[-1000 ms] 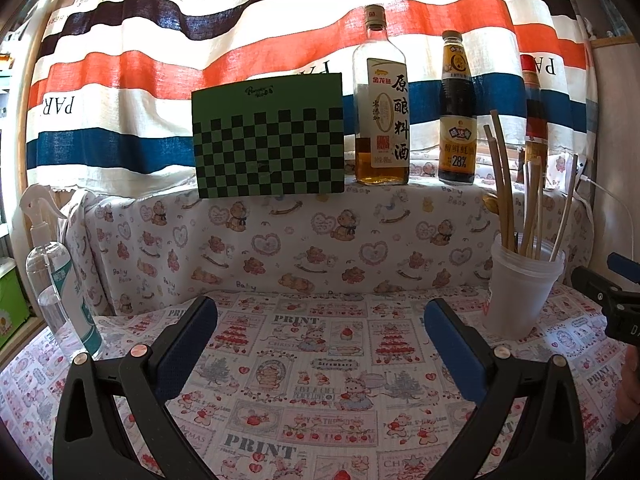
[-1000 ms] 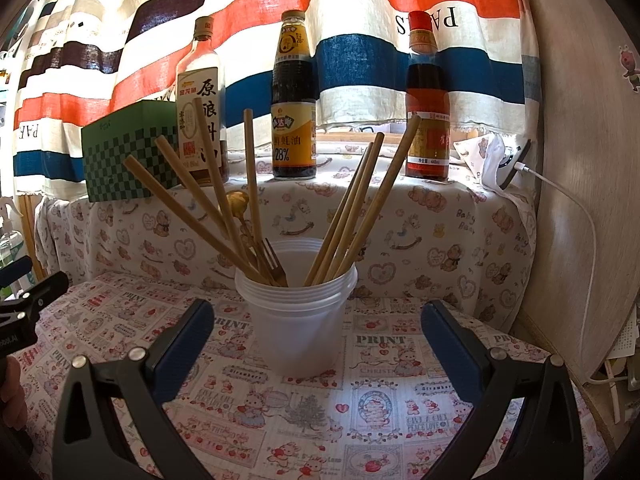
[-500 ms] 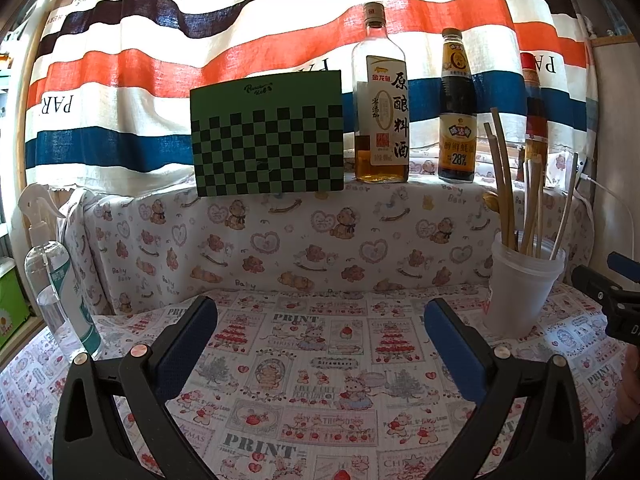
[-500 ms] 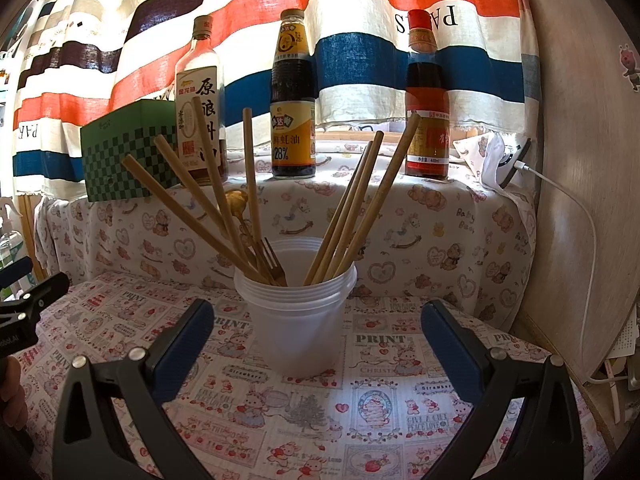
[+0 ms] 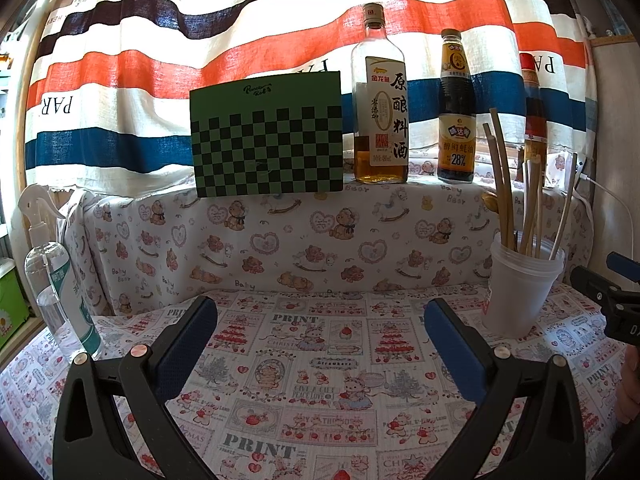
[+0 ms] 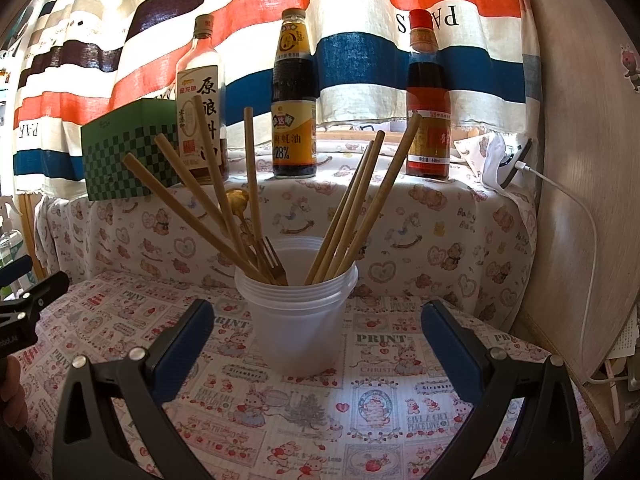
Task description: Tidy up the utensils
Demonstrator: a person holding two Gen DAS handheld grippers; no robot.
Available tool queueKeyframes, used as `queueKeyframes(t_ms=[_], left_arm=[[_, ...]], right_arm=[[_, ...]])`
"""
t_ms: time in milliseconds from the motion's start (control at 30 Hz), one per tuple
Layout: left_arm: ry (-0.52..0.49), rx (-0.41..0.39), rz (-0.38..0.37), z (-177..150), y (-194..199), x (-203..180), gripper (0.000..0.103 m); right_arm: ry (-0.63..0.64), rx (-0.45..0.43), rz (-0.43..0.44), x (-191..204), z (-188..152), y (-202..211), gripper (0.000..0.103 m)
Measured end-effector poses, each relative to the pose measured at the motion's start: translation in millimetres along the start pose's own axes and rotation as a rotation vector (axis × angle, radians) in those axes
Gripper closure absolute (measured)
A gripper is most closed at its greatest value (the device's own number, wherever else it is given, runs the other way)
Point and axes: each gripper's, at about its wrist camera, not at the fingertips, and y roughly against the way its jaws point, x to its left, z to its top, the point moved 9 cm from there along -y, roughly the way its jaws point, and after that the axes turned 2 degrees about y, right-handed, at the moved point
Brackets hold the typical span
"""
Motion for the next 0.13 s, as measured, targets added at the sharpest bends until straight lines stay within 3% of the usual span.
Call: queueKeyframes(t_ms=[133], left_arm=[[0.001, -0.005, -0.002, 0.4, 0.9, -0.1, 0.0]], right_arm=[[-0.001, 0.002, 0.0, 0.2, 0.1, -0.1, 0.0]])
